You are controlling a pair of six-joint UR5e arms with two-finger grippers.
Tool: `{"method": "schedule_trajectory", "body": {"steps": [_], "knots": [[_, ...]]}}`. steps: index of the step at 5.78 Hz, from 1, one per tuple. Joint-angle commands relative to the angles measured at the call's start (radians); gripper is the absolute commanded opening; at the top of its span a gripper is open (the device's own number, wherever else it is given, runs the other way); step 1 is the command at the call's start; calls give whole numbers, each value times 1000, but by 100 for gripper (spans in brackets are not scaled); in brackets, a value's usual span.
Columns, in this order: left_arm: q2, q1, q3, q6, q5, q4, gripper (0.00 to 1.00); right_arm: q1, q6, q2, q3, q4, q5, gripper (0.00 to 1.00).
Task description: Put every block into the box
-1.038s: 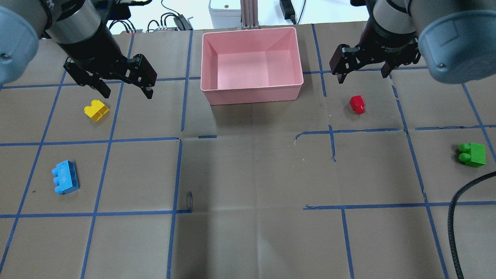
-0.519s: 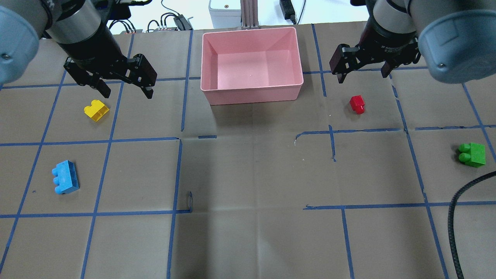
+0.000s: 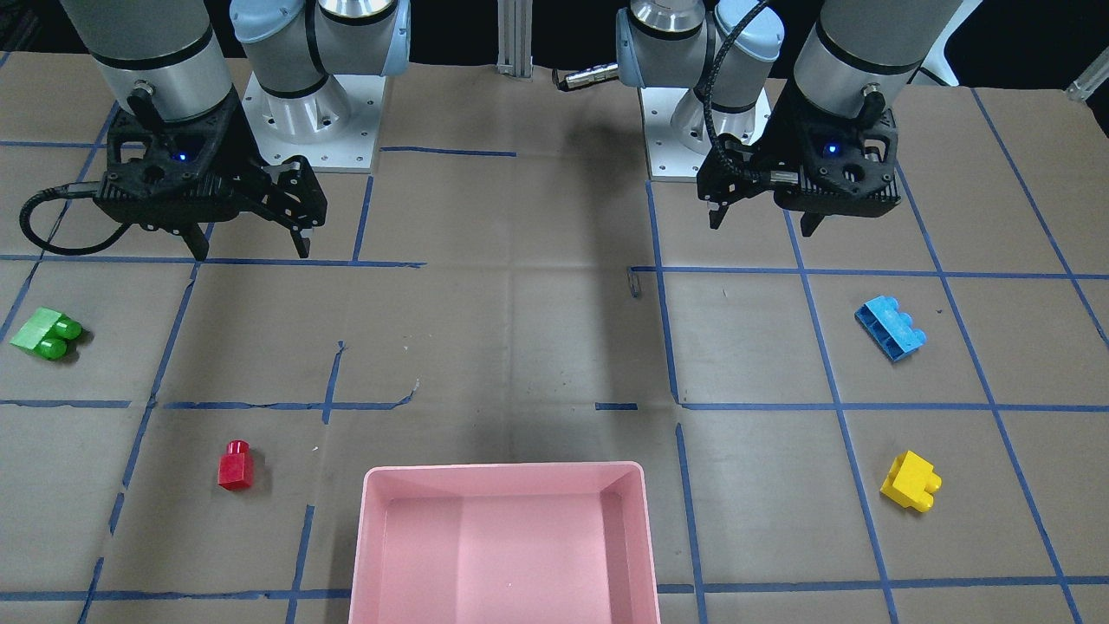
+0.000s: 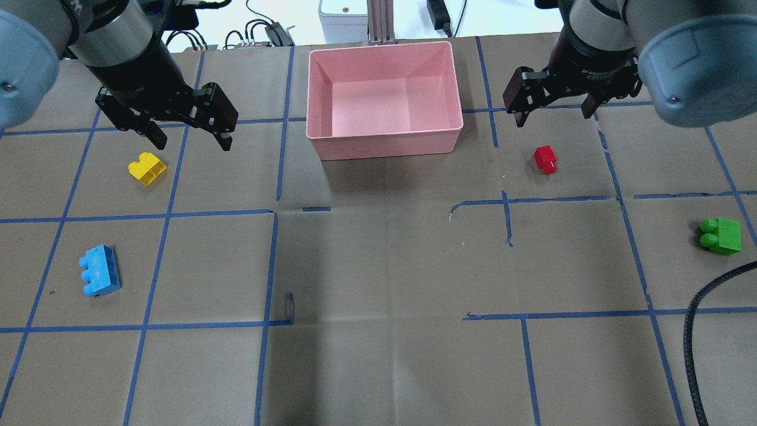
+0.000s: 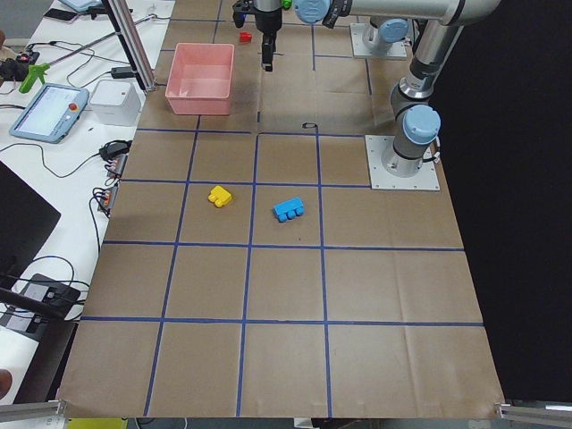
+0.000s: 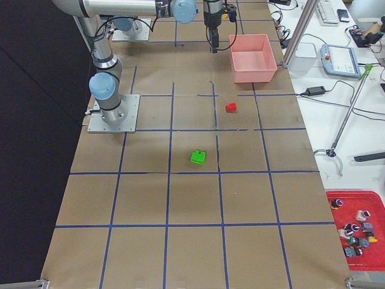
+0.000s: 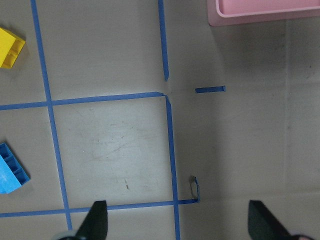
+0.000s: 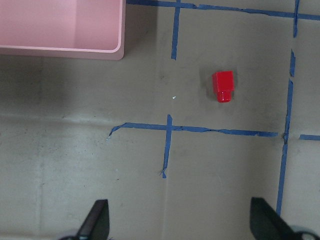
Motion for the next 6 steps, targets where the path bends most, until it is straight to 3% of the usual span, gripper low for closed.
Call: {"method": "schedule_trajectory", "body": {"steps": [1,6], "knots": [[5,1,-2,1,1,-2,99,0,0,1,2,-2,0,100],[20,16,-9,16,7,6,100,0,0,7,2,-2,5,100]]}}
